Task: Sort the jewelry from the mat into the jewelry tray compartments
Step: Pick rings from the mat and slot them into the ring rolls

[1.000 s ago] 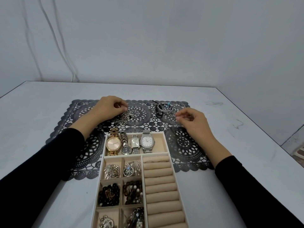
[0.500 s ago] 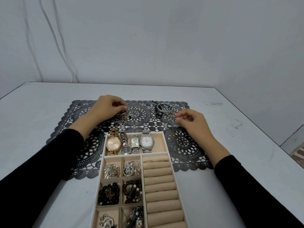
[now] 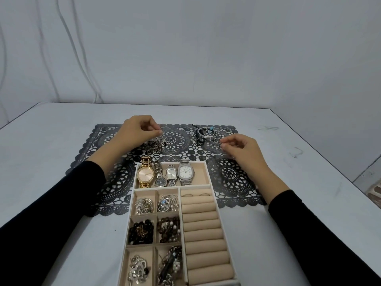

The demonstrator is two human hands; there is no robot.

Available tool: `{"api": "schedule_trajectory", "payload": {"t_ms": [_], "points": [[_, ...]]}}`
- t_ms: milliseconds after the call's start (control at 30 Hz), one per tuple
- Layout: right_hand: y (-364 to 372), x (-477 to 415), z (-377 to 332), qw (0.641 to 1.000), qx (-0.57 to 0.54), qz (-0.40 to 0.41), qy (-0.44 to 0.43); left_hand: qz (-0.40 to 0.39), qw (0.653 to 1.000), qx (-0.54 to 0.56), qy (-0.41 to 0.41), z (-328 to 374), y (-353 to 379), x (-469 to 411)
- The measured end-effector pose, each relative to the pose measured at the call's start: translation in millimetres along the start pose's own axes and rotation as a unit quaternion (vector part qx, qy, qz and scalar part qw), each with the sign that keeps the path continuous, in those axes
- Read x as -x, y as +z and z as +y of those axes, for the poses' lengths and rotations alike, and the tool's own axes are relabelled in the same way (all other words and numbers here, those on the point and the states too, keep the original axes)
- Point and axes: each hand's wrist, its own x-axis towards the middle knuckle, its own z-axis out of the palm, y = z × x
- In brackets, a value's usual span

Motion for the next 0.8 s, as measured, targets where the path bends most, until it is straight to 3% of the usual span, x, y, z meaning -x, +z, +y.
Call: {"api": "schedule_trajectory", "payload": {"t_ms": [300,567,800], "points": [[3,22,-14,0.998,-0.056,-0.002,0.008,-0.022,0.998,0.051,-0.015,16,-11,22],[8,55,-34,0.985,-0.17,0.007,-0.006,-0.001,0.996,0.087,-0.024,36,-13,59],[10,85,-45,0.978,-0.202,-0.012,-0.039,0.006,0.996,0.089,-0.028,50,-18,90]]}}
